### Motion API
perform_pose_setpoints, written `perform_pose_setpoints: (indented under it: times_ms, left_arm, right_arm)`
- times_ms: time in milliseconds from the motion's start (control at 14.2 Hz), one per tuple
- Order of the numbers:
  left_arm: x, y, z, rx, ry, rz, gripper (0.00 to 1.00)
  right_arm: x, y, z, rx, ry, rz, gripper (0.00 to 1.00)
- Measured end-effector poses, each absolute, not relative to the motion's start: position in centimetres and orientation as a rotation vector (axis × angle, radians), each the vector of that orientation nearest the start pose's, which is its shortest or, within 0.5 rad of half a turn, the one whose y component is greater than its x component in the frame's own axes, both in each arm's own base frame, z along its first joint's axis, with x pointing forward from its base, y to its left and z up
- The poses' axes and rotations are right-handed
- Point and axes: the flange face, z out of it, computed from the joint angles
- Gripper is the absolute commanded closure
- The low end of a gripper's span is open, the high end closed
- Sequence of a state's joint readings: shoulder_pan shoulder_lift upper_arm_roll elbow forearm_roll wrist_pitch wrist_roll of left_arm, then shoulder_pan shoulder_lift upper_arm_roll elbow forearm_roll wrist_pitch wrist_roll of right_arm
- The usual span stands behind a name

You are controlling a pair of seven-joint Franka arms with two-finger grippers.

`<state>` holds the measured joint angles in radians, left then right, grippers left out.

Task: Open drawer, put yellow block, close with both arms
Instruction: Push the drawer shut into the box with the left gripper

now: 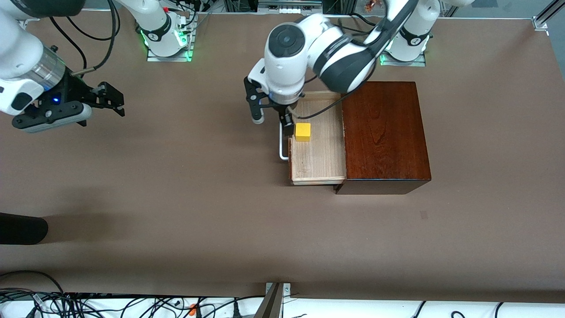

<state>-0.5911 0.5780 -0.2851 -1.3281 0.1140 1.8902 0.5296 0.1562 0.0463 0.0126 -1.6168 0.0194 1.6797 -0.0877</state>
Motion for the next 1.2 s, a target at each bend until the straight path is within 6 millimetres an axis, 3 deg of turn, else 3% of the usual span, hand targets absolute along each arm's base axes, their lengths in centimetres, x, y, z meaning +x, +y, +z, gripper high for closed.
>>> perform_pose_setpoints:
  times_ms: [212, 565, 777, 1201]
  left_arm:
    - [49.3, -53.1, 36.3, -2.202, 2.233, 0.035, 0.00]
    - [49.8, -53.3, 32.0, -2.120, 2.258, 0.085, 0.00]
    - [50.0, -53.2, 31.5, -2.121, 2.253, 0.092, 0.00]
    - [50.6, -52.3, 31.6, -2.137, 2.219, 0.132, 0.00]
  right_arm:
    - [56.9, 9.9, 58.3, -3.102, -0.345, -0.027, 0.00]
    - [57.0, 9.7, 58.8, -3.105, -0.332, -0.045, 0.00]
    - [57.2, 9.2, 59.8, -3.106, -0.318, -0.074, 0.00]
    - [57.1, 9.5, 59.8, -3.105, -0.320, -0.073, 0.00]
